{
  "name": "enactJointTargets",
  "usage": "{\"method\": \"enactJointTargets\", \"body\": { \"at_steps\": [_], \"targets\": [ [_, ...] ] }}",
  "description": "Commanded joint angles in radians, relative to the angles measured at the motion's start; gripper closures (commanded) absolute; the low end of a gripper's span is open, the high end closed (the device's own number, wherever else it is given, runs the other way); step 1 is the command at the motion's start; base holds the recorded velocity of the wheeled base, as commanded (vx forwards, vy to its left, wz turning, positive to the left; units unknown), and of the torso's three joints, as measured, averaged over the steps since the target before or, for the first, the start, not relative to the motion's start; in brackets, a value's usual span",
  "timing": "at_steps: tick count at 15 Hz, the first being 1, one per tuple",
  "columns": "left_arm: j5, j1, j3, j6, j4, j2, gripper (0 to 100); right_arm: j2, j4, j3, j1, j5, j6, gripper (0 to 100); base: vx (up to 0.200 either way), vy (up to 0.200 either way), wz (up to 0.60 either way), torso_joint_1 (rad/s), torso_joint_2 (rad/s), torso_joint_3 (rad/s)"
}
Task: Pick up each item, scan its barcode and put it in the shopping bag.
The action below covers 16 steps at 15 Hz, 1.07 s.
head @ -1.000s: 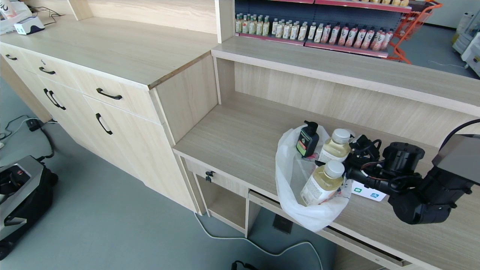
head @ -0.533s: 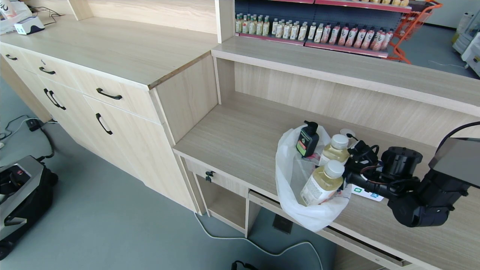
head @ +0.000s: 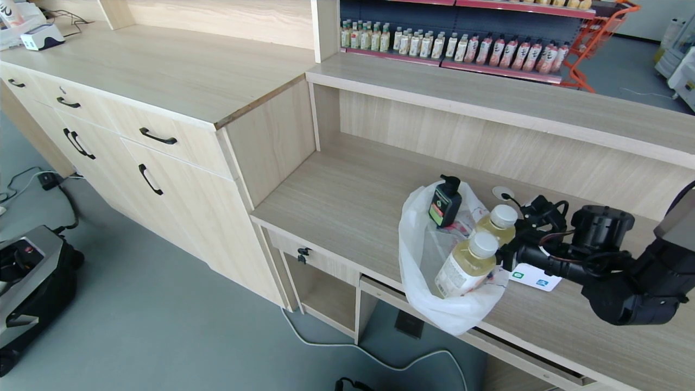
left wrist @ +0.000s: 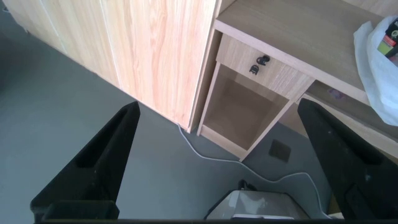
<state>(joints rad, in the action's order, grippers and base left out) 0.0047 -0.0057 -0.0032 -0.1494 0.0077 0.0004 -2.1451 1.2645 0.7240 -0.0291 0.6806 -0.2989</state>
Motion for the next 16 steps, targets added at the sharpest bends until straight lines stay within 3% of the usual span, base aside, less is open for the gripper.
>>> {"method": "enactJointTargets", "body": {
  "at_steps": [1,11,16],
  "targets": [
    [0.001,0.0,0.0,-0.001,0.0,0.0,0,0.119,-0.051,-0.021,-0.038,0.005,0.021,0,0.0,0.0,0.0,0.0,0.0,0.0],
    [0.0,0.0,0.0,-0.001,0.0,0.0,0,0.626,-0.209,-0.179,-0.173,-0.009,0.069,0,0.0,0.0,0.0,0.0,0.0,0.0],
    [0.0,0.0,0.0,-0.001,0.0,0.0,0,0.743,-0.387,-0.176,-0.238,-0.208,0.053,0,0.0,0.0,-0.6,0.0,0.01,0.007]
  ]
}}
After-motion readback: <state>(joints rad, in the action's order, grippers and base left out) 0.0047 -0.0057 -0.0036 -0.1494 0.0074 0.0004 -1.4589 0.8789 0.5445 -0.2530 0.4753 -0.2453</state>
